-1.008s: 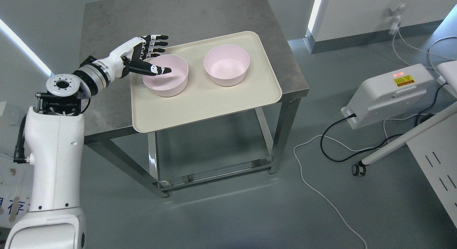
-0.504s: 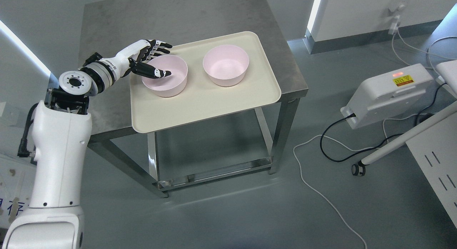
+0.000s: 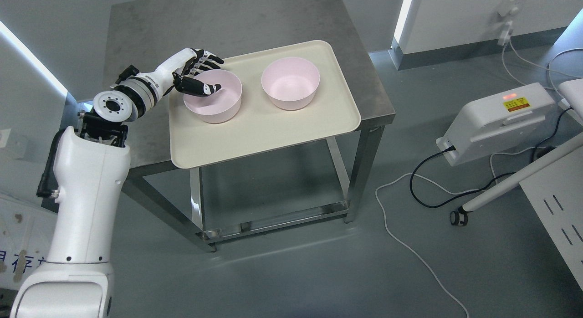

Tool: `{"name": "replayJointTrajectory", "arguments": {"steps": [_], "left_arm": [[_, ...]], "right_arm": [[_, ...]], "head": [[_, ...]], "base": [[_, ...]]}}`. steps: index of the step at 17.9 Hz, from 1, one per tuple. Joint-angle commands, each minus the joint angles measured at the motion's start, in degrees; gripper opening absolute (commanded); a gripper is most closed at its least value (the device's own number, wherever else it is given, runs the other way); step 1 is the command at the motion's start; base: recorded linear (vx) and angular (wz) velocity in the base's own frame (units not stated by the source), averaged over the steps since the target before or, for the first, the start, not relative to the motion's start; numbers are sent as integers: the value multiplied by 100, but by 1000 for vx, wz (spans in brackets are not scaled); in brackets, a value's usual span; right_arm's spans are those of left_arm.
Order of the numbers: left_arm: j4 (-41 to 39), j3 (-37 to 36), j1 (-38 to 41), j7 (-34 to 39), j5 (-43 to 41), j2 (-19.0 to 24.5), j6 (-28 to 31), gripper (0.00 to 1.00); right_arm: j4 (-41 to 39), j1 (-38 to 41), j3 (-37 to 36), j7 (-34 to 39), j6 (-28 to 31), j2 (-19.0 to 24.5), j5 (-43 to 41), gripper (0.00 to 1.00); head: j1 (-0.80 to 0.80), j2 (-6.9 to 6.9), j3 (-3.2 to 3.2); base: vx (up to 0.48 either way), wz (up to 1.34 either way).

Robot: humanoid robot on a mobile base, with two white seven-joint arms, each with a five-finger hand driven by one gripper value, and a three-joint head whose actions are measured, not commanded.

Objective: Stack pink IKEA bowls on left shelf middle
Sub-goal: 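Grasp the rim of the nearer pink bowl with the left hand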

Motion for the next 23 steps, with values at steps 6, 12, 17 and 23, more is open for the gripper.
{"name": "replayJointTrajectory", "arguments": {"steps": [6, 12, 17, 23], "left_arm": [[153, -327, 57, 22, -207, -295, -632, 29], [539, -292, -92, 22, -330, -533, -693, 15], [725, -56, -119, 22, -330, -612, -1132, 1], [769, 454, -320, -57, -277, -884, -1169, 1]], "right_arm": [[0, 0, 0, -5, 2, -100, 0, 100], [0, 0, 0, -5, 2, -100, 0, 100], [0, 0, 0, 3, 2, -100, 0, 100], [0, 0, 0, 4, 2, -100, 0, 100]], "head": [[0, 0, 0], [0, 0, 0], [0, 0, 0], [0, 0, 0]], "base": [[-4, 48], [1, 24], [4, 53], [3, 40]]}}
